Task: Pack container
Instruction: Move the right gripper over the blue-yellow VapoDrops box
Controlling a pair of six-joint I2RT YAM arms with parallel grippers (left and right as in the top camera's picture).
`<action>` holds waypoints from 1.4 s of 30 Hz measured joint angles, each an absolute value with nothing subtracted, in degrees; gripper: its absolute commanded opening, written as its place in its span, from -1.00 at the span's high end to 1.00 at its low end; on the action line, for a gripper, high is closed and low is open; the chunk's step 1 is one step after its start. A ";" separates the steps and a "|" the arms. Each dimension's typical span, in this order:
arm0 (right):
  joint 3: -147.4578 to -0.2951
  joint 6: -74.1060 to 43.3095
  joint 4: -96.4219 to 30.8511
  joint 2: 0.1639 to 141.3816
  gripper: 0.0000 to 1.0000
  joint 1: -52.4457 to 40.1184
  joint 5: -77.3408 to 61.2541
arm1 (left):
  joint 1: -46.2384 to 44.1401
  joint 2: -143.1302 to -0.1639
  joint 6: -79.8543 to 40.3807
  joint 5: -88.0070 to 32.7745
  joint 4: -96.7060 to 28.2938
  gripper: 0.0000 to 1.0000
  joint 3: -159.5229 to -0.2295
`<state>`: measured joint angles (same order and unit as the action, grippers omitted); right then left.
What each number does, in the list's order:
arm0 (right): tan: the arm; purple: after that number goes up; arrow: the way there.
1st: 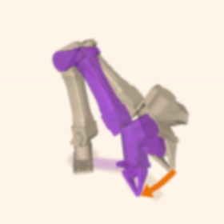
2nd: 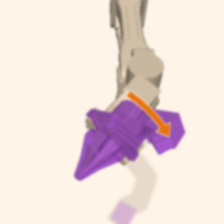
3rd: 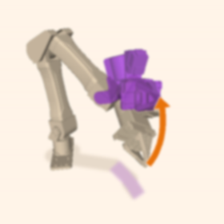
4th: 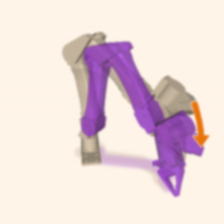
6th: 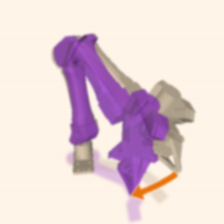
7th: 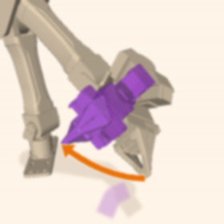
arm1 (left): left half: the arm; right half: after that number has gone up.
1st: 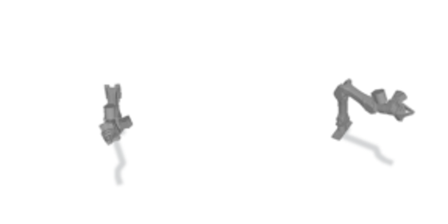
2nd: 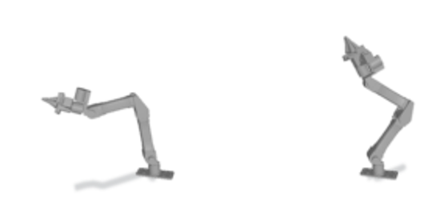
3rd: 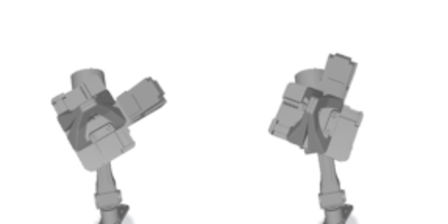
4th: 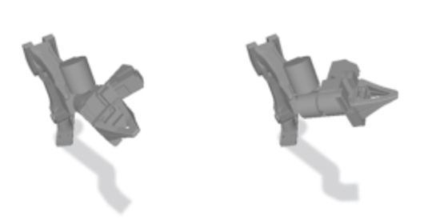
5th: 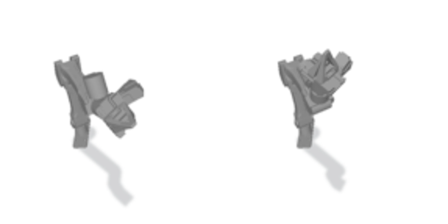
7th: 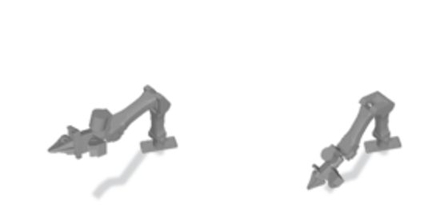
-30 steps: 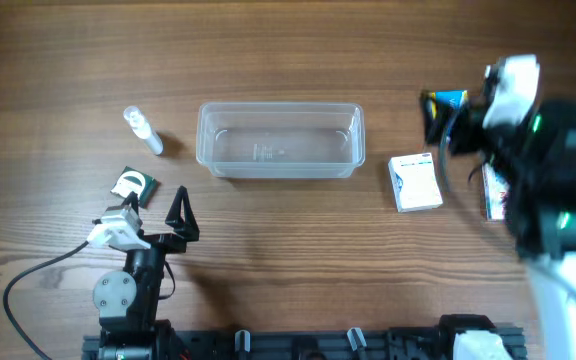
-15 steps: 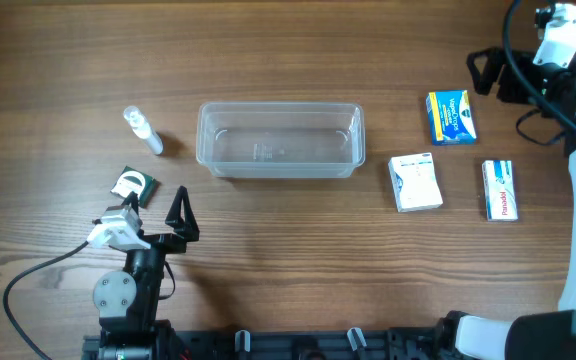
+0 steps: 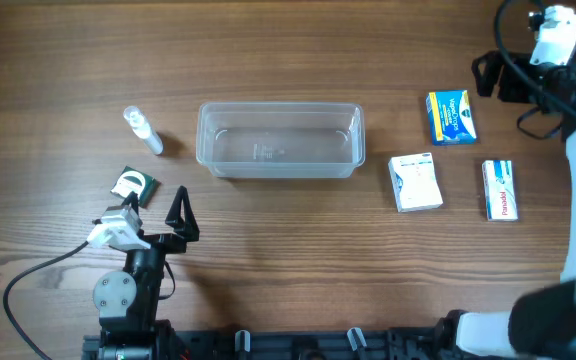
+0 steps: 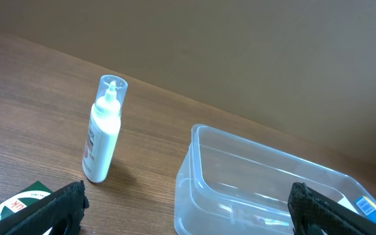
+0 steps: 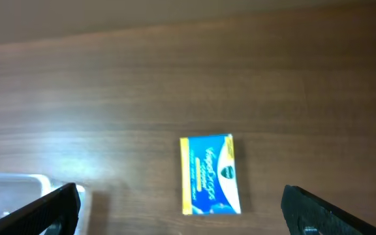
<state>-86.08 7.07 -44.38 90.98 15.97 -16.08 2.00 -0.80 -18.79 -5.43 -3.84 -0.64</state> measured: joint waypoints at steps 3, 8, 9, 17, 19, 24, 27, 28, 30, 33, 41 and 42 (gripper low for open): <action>-88.25 6.28 -47.81 95.74 -1.00 15.97 -14.02 | 2.00 -0.80 -18.79 -5.41 -3.84 -0.99 -0.64; -92.64 5.52 -53.82 104.99 -0.99 15.97 -12.51 | 2.00 -0.80 -18.81 -5.43 -3.84 -0.99 -0.64; -93.01 5.41 -53.93 106.76 -1.00 15.97 -12.32 | 2.00 -0.80 -18.79 -5.43 -3.84 -0.99 -0.64; -93.23 5.21 -51.59 114.48 -0.99 15.97 -13.10 | 2.00 -0.80 -18.79 -5.43 -3.84 -0.99 -0.64; -93.23 5.30 -50.68 114.59 -1.00 15.94 -13.58 | 2.00 -0.80 -18.81 -5.41 -3.84 -1.00 -0.64; -93.38 6.79 -48.93 114.54 -0.99 14.96 -12.45 | 2.00 -0.80 -18.79 -5.43 -3.84 -0.99 -0.64; -93.38 8.16 -48.34 114.54 -1.00 13.23 -9.91 | 2.00 -0.80 -18.79 -5.43 -3.84 -0.99 -0.64; -93.38 8.56 -47.72 114.54 -1.00 12.38 -8.78 | 2.00 -0.80 -18.79 -5.43 -3.84 -1.00 -0.64; -93.38 9.10 -46.48 114.54 -1.00 10.76 -6.52 | 2.00 -0.80 -18.79 -5.43 -3.84 -0.99 -0.67; -93.38 9.37 -45.54 114.56 -0.99 8.58 -3.49 | 2.00 -0.80 -18.79 -5.43 -3.84 -0.99 -0.64; -93.38 9.52 -44.88 117.16 -1.00 7.40 0.36 | 2.00 -0.80 -18.79 -5.43 -3.84 -0.99 -0.64; -93.38 9.50 -44.88 118.04 -0.99 7.44 0.54 | 2.00 -0.80 -18.79 -5.43 -3.84 -0.99 -0.64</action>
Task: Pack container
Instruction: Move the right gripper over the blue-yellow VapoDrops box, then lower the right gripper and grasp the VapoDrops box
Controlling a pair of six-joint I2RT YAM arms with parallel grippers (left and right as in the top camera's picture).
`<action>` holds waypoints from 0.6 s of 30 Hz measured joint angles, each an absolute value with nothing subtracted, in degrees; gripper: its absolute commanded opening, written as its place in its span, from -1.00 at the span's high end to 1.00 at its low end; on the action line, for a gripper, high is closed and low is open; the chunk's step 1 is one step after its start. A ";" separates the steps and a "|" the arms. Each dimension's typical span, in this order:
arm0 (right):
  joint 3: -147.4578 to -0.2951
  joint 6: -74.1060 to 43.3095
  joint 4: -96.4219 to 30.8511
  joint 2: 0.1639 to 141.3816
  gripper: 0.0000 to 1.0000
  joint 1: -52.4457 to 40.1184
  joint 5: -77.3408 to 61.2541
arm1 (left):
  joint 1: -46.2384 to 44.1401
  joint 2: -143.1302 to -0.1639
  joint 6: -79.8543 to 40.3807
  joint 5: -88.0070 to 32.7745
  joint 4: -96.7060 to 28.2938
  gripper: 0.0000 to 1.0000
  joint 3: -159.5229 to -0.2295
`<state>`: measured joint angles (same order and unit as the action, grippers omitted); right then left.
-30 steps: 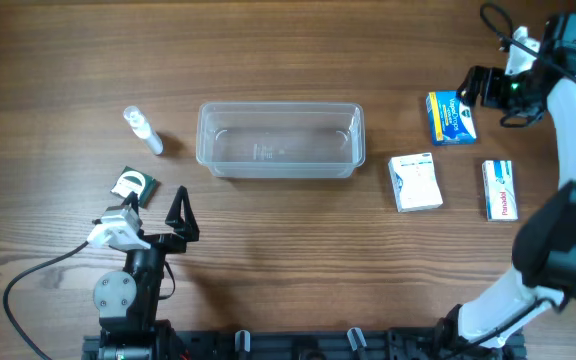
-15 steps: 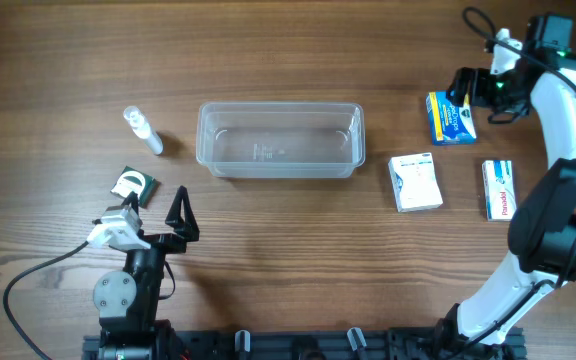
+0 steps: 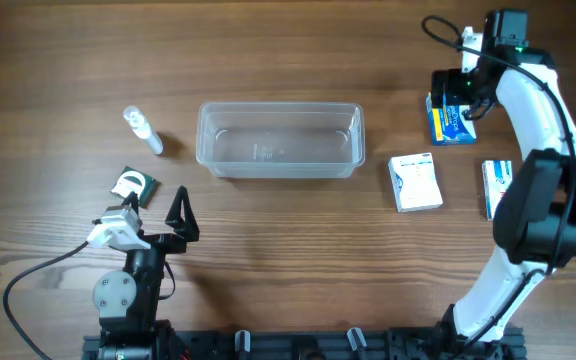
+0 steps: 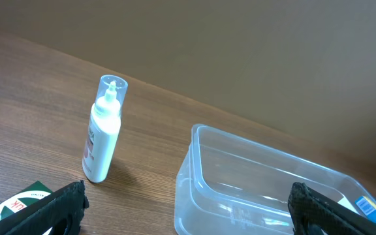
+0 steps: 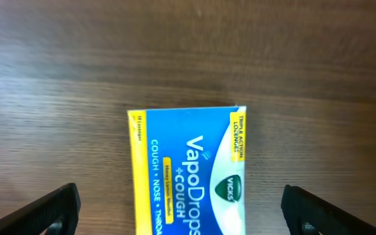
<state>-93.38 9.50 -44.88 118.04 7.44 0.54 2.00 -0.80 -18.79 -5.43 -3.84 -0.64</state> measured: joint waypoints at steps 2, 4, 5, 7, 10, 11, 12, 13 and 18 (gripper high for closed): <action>-93.38 9.28 -44.88 119.39 -1.00 7.44 0.73 | 2.00 -0.80 -18.81 -5.43 -3.84 -0.99 -0.64; -93.38 9.23 -44.91 120.44 -1.00 7.42 0.73 | 2.00 -0.80 -18.79 -5.43 -3.84 -0.99 -0.67; -93.38 9.08 -44.91 120.90 -0.99 7.42 0.73 | 2.00 -0.80 -18.81 -5.43 -3.84 -0.99 -0.67; -93.38 9.08 -45.12 121.56 -1.00 7.44 0.75 | 2.00 -0.80 -18.81 -5.41 -3.84 -1.00 -0.64; -93.38 8.86 -45.95 122.13 -0.99 7.44 0.75 | 2.00 -0.80 -18.79 -5.43 -3.84 -1.00 -0.64; -93.38 8.69 -46.17 122.15 -0.99 7.44 0.75 | 2.00 -0.80 -18.79 -5.43 -3.84 -1.00 -0.64; -93.38 8.60 -46.35 122.15 -0.99 7.49 0.73 | 2.00 -0.80 -18.79 -5.43 -3.84 -0.99 -0.64; -93.38 8.47 -46.59 122.15 -1.00 7.55 0.73 | 2.00 -0.80 -18.79 -5.43 -3.84 -1.00 -0.64; -93.38 7.75 -47.64 122.17 -1.00 8.47 0.73 | 2.00 -0.80 -18.81 -5.43 -3.84 -1.00 -0.64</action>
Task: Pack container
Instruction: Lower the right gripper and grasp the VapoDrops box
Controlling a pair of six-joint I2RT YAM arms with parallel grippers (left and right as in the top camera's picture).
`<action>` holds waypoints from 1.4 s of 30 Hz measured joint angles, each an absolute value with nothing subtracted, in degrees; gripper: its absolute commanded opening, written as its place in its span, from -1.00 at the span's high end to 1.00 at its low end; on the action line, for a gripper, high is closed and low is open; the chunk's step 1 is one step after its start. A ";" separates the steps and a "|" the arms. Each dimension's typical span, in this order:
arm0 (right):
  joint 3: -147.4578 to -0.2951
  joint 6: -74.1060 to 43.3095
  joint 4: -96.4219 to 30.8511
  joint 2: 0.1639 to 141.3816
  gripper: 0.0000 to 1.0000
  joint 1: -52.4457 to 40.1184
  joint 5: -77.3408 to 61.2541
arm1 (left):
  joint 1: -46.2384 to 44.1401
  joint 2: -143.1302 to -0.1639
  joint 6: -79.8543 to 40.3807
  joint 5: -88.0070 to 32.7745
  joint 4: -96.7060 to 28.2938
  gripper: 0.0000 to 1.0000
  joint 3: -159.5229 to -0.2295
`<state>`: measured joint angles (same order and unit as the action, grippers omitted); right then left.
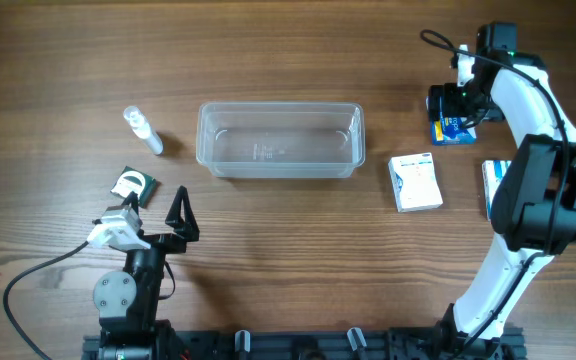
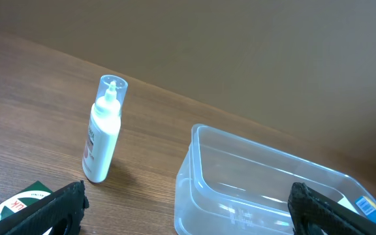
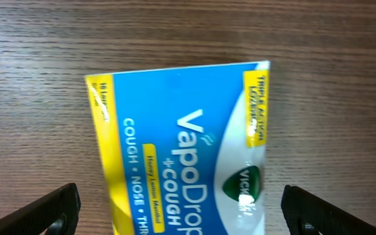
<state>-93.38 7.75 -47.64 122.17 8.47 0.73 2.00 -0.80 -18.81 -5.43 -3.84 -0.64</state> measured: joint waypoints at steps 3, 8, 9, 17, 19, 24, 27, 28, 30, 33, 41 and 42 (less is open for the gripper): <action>-93.14 7.66 -47.53 122.17 -0.99 8.97 0.73 | 2.00 -0.80 -18.79 -5.41 -3.84 -1.00 -0.64; -93.03 7.60 -47.51 122.19 -1.00 9.10 0.73 | 2.00 -0.80 -18.79 -5.43 -3.84 -1.00 -0.64; -93.03 7.60 -47.51 122.21 -0.99 9.10 0.71 | 2.00 -0.80 -18.79 -5.43 -3.84 -1.00 -0.64; -93.03 7.60 -47.46 125.05 -0.99 9.10 0.71 | 2.00 -0.80 -18.79 -5.41 -3.84 -1.00 -0.64; -93.01 7.60 -47.48 126.13 -0.93 9.10 0.69 | 2.00 -0.80 -18.79 -5.43 -3.84 -1.00 -0.64; -93.01 7.70 -47.24 126.34 -0.29 9.08 0.03 | 2.00 -0.80 -18.79 -5.43 -3.84 -1.00 -0.67; -93.06 7.42 -47.13 125.99 -0.17 9.04 0.10 | 2.00 -0.80 -18.79 -5.41 -3.84 -0.99 -0.64; -93.06 7.44 -47.09 126.02 -0.15 9.04 0.10 | 2.00 -0.80 -18.81 -5.43 -3.84 -0.99 -0.64; -93.06 7.49 -47.07 125.99 -0.14 9.04 0.10 | 2.00 -0.80 -18.81 -5.41 -3.84 -1.00 -0.67; -93.17 7.25 -47.13 125.99 -0.15 9.04 0.10 | 2.00 -0.80 -18.79 -5.43 -3.84 -0.99 -0.64; -94.76 5.58 -51.72 126.02 -0.14 9.04 -1.52 | 2.00 -0.80 -18.79 -5.43 -3.84 -0.99 -0.67; -95.04 5.41 -52.27 126.02 -0.15 9.04 -2.15 | 2.00 -0.80 -18.79 -5.43 -3.84 -0.99 -0.64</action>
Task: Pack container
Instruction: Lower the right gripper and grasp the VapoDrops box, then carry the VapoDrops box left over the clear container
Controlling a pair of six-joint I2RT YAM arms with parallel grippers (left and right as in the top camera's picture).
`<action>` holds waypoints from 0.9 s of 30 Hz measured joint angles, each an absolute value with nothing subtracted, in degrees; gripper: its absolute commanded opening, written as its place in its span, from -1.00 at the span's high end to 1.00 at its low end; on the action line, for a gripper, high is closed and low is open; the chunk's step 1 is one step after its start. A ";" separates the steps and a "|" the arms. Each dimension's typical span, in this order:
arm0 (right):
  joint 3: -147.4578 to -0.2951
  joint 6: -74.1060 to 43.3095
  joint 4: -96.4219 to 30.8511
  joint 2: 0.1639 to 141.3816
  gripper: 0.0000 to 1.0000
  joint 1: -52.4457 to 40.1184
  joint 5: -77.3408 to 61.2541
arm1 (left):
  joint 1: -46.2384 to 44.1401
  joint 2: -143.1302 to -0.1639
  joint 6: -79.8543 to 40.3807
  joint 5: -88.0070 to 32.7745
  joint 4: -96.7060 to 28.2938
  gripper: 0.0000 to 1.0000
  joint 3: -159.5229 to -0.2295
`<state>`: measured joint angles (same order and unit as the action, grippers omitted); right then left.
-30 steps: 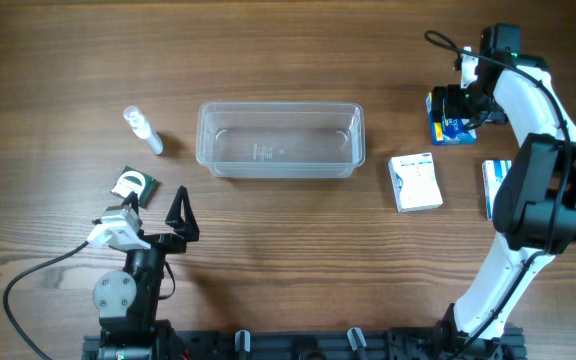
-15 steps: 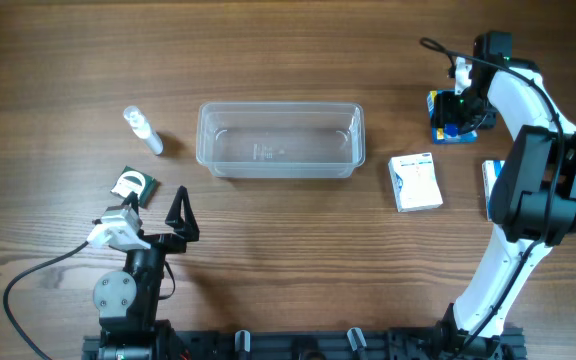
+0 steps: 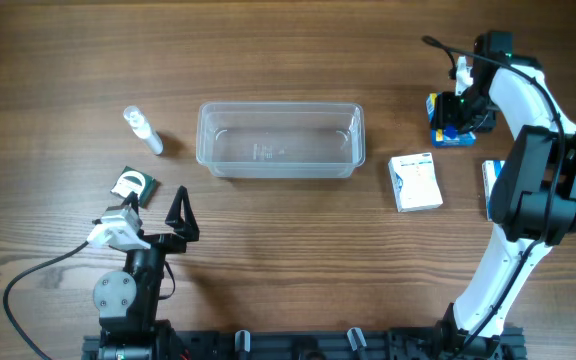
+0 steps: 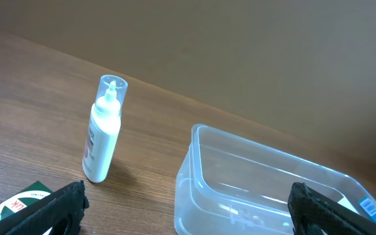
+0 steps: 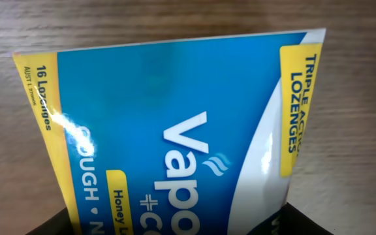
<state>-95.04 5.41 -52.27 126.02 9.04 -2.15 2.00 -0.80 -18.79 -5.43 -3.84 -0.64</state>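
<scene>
The clear plastic container (image 3: 280, 104) stands empty at the table's middle; the left wrist view shows its near end (image 4: 253, 151). At the far right lies the blue and yellow VapoDrops box (image 3: 438, 122), and my right gripper (image 3: 458, 112) is down over it. In the right wrist view the box (image 5: 175, 117) fills the frame, tilted, with the right gripper (image 5: 178, 222) shut on its two long sides. My left gripper (image 3: 153, 205) rests at the front left, open (image 4: 188, 209) and holding nothing.
A white spray bottle (image 3: 143, 130) stands left of the container, upright in the left wrist view (image 4: 102, 130). A green box (image 3: 133, 186) lies beside my left gripper. A white box (image 3: 415, 182) and a Panadol box (image 3: 490, 190) lie right of the container.
My right gripper has come lower onto the VapoDrops box and shut on its sides; the box now looks larger and tilted in the wrist view. The left arm is unchanged.
My right gripper was open, high at the far right with the VapoDrops box small below it. Then it stood over the box, then closer with its fingers either side. Now it grips the box. The left arm stayed still throughout.
</scene>
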 measured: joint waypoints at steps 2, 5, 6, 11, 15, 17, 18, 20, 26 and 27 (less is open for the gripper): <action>-96.05 5.17 -53.63 125.99 -0.15 9.04 -4.08 | 2.00 -0.80 -18.79 -5.43 -3.84 -0.99 -0.64; -97.01 4.95 -55.16 125.14 -0.14 9.04 -7.35 | 2.00 -0.80 -18.81 -5.43 -3.84 -1.00 -0.67; -97.21 4.78 -55.90 124.33 -0.15 9.04 -8.84 | 2.00 -0.80 -18.79 -5.43 -3.84 -0.99 -0.67; -98.04 4.51 -57.65 117.36 -0.16 8.43 -16.82 | 2.00 -0.80 -18.79 -5.43 -3.84 -1.00 -0.64; -98.74 3.79 -58.04 110.59 -0.16 6.33 -23.05 | 2.00 -0.80 -18.81 -5.43 -3.84 -0.99 -0.64; -98.96 2.59 -58.17 107.15 -0.16 4.29 -25.98 | 2.00 -0.80 -18.79 -5.43 -3.84 -0.99 -0.64; -99.13 1.74 -58.22 105.75 -0.16 3.03 -27.07 | 2.00 -0.80 -18.81 -5.43 -3.84 -1.00 -0.67; -99.29 0.12 -58.26 103.88 -0.16 0.43 -28.34 | 2.00 -0.80 -18.79 -5.43 -3.84 -1.00 -0.67; -99.35 -7.40 -59.24 102.74 -0.16 -10.31 -25.93 | 2.00 -0.80 -18.79 -5.43 -3.84 -1.00 -0.64; -99.35 -8.43 -59.27 102.74 -0.17 -11.73 -24.73 | 2.00 -0.80 -18.79 -5.43 -3.84 -0.99 -0.64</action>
<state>-99.35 -8.43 -59.27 102.74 -11.73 -24.73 2.00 -0.80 -18.79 -5.43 -3.84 -0.64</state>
